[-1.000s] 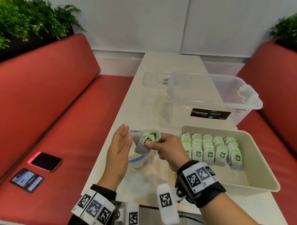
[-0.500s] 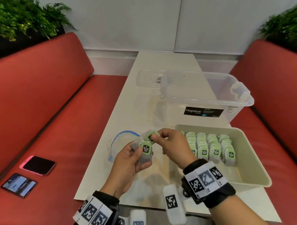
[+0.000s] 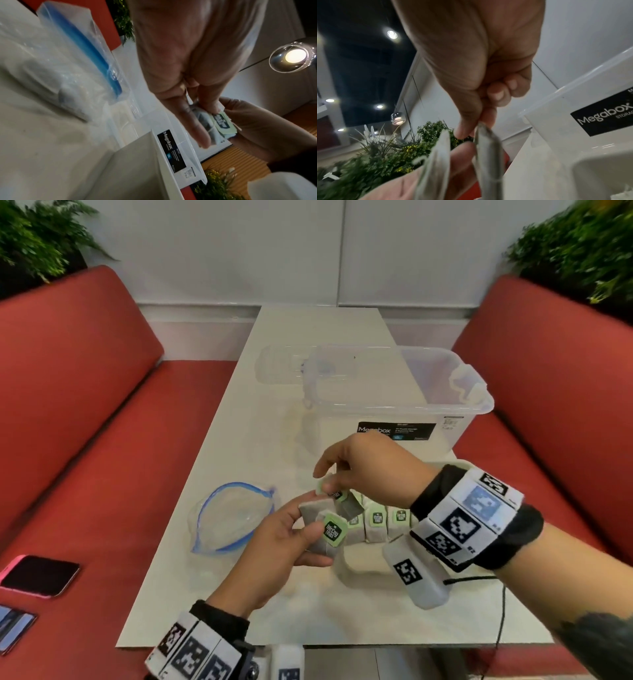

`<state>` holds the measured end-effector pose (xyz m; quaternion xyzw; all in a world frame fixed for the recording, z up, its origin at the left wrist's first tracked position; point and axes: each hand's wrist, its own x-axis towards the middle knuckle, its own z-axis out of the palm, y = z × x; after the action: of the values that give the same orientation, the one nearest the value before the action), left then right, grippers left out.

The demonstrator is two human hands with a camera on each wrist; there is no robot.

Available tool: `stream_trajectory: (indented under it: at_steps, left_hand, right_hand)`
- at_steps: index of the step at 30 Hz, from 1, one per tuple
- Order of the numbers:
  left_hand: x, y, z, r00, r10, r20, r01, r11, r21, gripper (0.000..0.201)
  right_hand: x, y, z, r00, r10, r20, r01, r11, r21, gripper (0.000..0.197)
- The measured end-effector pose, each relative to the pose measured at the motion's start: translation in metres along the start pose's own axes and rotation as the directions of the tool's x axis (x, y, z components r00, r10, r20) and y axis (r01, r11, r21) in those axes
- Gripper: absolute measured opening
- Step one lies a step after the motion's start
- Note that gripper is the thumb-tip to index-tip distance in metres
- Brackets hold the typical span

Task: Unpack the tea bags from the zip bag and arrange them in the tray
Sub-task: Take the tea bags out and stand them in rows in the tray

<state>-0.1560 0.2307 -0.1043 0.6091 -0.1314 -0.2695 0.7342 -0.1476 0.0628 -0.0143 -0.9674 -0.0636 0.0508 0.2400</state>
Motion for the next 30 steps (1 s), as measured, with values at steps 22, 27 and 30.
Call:
stream_trajectory:
  at_steps: [22,27,30]
  left_hand:
    - [0.005,-0.013,0.018,0.997,-0.071,-0.027,0.075,0.975,0.209,0.027]
    - [0.007,-0.025,0.025,0.991,-0.111,-0.071,0.121,0.979,0.162,0.024]
    - [0.007,-0.026,0.022,0.99,-0.116,-0.082,0.127,0.981,0.145,0.024]
  right_hand:
    - [-0.008,0.046,-0.003,0.981,0.061,0.186,-0.045,0.995,-0.089,0.007]
    - [0.001,0.059,0.013,0.96,0.054,0.273,-0.024,0.994,-0.111,0.009]
    - [0.004,0.072,0.013,0.959,0.082,0.273,-0.037,0.985,-0.167,0.012]
